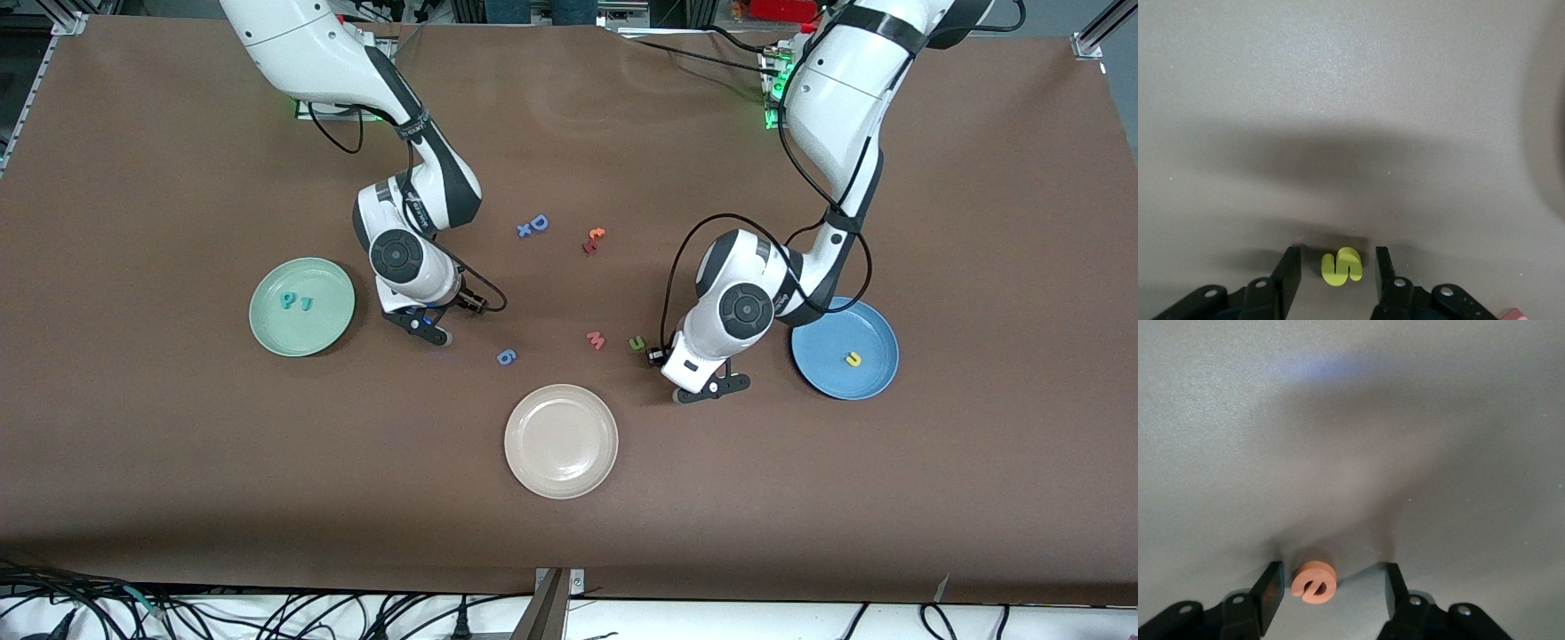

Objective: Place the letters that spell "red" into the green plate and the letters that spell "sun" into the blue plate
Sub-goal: 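Grasp the orange e with the right gripper while the left gripper grasps the s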

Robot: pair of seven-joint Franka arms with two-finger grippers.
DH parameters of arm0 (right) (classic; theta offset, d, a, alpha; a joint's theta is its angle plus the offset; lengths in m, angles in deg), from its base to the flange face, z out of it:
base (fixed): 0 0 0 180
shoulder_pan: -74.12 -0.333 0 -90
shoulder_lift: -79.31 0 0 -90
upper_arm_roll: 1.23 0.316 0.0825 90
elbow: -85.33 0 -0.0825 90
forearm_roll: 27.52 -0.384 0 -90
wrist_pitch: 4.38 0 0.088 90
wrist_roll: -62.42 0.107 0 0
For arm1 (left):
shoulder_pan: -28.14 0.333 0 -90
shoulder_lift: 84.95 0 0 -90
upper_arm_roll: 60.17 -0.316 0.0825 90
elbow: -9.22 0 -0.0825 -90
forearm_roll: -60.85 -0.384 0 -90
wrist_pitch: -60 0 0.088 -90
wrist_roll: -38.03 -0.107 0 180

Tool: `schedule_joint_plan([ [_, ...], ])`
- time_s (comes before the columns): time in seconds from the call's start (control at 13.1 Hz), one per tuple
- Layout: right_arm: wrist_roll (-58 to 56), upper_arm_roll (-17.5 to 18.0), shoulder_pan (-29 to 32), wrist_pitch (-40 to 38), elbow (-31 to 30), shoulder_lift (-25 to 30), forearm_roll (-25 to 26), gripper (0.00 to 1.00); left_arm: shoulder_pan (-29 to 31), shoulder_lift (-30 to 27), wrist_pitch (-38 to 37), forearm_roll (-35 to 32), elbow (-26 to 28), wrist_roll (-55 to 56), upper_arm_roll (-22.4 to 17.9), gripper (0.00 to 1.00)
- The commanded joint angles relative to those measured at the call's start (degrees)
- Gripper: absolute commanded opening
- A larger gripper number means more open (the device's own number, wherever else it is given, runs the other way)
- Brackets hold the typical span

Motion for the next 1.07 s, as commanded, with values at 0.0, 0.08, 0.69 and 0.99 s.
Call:
schedule_joint_plan([
  [0.0, 0.5, 0.1, -0.4, 1.1, -0.3, 0.1, -2.8, 0.60, -1.0, 1.2, -0.2, 1.1, -1.8, 0.4, -0.7, 0.46],
  [0.08, 0.5, 0.1, -0.4, 1.4, -0.2, 0.1, -3.1, 0.60, -1.0, 1.2, -0.2, 1.1, -1.8, 0.5, -0.7, 0.46],
  [0.69, 0.5, 0.2, -0.7, 2.4, -0.3, -0.9, -4.3, 0.53, -1.0, 1.0, -0.2, 1.2, -1.8, 0.8, -0.7, 0.37],
  [0.99, 0.4, 0.2, -0.7, 2.5, -0.3, -0.9, -4.3, 0.25, -0.9, 1.0, -0.3, 1.2, -1.8, 0.8, -0.7, 0.27],
])
